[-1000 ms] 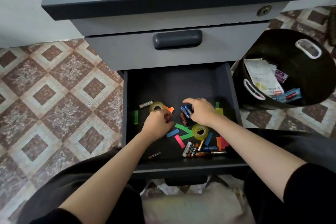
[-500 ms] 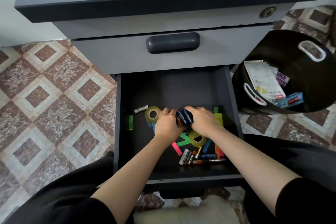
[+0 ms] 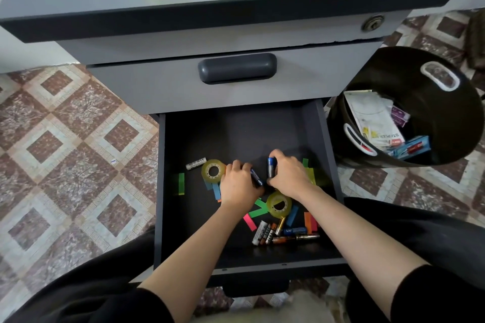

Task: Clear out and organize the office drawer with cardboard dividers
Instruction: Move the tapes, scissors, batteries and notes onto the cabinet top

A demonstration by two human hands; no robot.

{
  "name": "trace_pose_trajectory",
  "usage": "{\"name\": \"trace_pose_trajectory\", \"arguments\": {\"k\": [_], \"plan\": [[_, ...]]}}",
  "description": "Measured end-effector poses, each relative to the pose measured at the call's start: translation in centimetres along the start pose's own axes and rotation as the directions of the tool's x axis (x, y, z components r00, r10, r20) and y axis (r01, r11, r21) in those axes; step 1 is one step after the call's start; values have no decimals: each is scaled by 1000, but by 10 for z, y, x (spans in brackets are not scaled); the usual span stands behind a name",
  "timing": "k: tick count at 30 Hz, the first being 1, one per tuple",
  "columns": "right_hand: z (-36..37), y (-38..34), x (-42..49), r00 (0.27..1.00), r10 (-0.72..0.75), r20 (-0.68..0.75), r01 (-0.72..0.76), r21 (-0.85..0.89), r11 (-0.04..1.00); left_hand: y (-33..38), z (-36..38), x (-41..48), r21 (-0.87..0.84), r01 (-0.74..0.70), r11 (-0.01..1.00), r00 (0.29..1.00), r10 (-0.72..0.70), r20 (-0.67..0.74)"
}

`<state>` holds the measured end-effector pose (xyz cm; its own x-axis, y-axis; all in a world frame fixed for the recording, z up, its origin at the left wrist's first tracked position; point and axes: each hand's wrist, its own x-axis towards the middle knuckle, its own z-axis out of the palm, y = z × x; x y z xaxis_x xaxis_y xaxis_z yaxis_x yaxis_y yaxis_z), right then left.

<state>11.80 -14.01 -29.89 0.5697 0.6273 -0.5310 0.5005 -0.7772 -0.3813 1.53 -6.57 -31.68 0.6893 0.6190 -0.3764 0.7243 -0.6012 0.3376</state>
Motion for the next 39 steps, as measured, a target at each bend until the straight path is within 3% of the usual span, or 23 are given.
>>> {"name": "trace_pose_trajectory", "arguments": {"k": [3,6,12,17,23,26,32,39], "plan": [[2,1,4,1000,14,-18,-11,144,989,-6,-8,-4,-147,26,989,999,-29,-16],[-1,-4,1,997,23,-80,10,394,919,-12,-26,-12,-493,94,865,995,-65,77],[-15,-20,-29,993,114,-33,-41,805,592,-18,-64,-37,-783,174,597,979,-23,200],[-46,-38,-69,999,50,1,-19,934,357,-9,-103,-67,-911,169,377,975,72,210],[-94,-50,-113,997,-54,-59,70,965,253,27,-142,-99,-980,129,151,985,94,144],[-116,-52,-131,993,-82,-86,103,968,231,43,-154,-112,-981,82,173,995,36,89],[-156,-54,-155,977,-123,-173,204,929,308,62,-193,-122,-941,-16,338,999,-23,-26],[-211,-66,-160,955,-158,-250,293,870,396,86,-266,-103,-885,-153,439,984,-11,-176]]}}
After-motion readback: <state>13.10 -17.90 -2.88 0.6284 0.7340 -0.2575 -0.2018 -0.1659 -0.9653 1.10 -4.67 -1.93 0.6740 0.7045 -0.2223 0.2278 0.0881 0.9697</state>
